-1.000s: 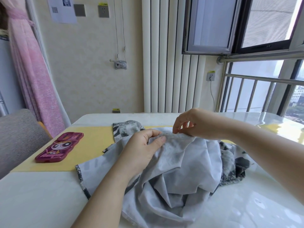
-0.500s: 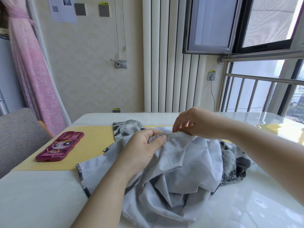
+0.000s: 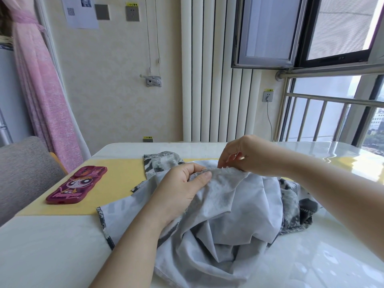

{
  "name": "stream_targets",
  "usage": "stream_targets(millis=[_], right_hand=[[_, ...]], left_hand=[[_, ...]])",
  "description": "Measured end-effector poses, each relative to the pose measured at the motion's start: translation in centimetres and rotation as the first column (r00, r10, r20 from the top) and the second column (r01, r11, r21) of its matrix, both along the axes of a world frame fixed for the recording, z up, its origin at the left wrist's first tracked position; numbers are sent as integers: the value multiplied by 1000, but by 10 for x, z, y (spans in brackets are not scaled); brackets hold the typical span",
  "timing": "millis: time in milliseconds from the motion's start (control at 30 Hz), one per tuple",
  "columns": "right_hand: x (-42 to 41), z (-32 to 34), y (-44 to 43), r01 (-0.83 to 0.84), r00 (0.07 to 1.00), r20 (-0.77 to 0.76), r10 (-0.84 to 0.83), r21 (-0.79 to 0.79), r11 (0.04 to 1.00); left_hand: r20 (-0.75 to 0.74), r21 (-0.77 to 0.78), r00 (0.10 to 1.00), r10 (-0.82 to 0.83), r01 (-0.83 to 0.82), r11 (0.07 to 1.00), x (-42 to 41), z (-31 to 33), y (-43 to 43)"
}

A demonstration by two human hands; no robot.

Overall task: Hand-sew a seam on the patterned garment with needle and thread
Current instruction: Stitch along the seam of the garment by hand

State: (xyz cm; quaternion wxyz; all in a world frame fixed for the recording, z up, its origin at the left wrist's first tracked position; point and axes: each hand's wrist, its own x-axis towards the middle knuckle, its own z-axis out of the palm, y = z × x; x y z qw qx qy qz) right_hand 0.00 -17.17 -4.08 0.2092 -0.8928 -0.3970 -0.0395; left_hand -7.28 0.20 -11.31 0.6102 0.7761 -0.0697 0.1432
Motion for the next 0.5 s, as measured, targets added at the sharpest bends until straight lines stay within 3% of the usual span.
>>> stream_targets(millis=[500], right_hand=[[1, -1, 0, 1, 1000, -21, 0, 36, 999]], left_hand=[[-6, 16, 1000, 10, -10, 1000, 0, -1, 0]])
